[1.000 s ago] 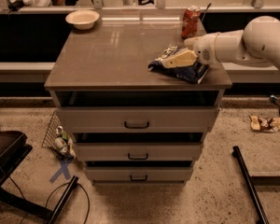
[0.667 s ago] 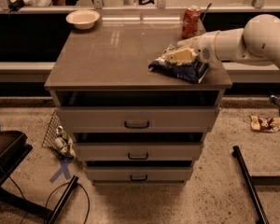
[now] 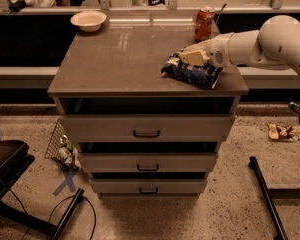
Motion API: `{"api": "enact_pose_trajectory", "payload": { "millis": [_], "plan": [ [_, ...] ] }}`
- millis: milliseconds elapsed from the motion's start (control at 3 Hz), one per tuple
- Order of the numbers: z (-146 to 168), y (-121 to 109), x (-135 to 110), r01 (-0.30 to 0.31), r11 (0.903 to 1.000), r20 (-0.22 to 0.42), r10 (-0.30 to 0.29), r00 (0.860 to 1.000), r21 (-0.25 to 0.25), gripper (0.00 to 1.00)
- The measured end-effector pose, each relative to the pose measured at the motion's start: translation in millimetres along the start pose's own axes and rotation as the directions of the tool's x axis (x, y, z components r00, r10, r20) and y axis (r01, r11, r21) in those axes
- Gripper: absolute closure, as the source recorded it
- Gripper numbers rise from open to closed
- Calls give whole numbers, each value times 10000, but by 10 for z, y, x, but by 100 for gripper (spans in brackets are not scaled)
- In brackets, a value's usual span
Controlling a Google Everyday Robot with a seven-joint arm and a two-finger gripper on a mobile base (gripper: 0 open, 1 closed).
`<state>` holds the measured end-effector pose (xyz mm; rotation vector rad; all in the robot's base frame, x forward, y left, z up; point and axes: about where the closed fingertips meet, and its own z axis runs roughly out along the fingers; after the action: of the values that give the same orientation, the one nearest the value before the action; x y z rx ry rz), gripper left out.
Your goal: Move blue chip bag near paper bowl
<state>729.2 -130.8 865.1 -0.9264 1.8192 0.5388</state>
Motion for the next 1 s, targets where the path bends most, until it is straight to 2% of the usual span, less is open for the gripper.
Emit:
{"api": "enact_pose_trajectory", "payload": {
  "millis": [1000],
  "plan": [
    [12, 7, -2, 2, 10000, 0, -2, 10000, -22, 100]
  ]
}}
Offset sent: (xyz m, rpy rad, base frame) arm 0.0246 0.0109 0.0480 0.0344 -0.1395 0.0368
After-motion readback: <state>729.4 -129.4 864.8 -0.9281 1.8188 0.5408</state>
